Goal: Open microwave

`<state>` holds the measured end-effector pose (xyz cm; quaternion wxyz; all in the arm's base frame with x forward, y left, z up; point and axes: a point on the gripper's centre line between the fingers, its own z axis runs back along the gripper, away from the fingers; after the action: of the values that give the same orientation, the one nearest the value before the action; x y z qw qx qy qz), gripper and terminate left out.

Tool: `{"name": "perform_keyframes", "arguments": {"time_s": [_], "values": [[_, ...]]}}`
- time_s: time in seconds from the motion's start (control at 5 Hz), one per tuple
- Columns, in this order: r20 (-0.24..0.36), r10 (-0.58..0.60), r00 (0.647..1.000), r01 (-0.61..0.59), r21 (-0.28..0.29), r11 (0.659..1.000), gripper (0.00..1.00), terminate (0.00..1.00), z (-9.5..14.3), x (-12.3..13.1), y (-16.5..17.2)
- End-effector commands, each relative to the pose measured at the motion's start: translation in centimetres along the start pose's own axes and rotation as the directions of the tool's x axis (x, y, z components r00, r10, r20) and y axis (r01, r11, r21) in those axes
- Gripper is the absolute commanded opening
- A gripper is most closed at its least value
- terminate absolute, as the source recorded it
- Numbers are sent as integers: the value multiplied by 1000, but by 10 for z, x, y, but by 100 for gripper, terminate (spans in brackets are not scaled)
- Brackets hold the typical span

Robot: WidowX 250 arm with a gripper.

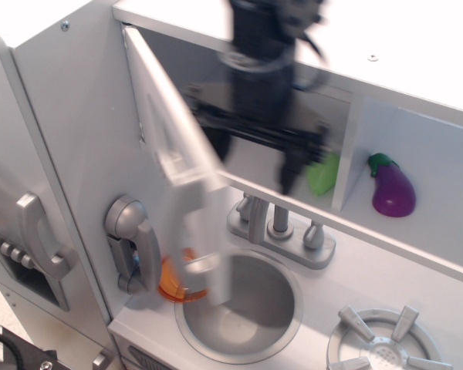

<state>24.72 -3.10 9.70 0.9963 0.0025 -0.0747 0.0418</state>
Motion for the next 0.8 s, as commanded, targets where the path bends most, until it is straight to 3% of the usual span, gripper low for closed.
{"name": "perform_keyframes", "arguments": {"time_s": [0.0,0.2,0.6], "values": [[46,-53,998,55,-38,998,100,0,35,-27,66],[41,-51,998,52,-35,998,100,0,38,-33,81],[34,-41,999,44,-105,994,100,0,57,-28,42]]}}
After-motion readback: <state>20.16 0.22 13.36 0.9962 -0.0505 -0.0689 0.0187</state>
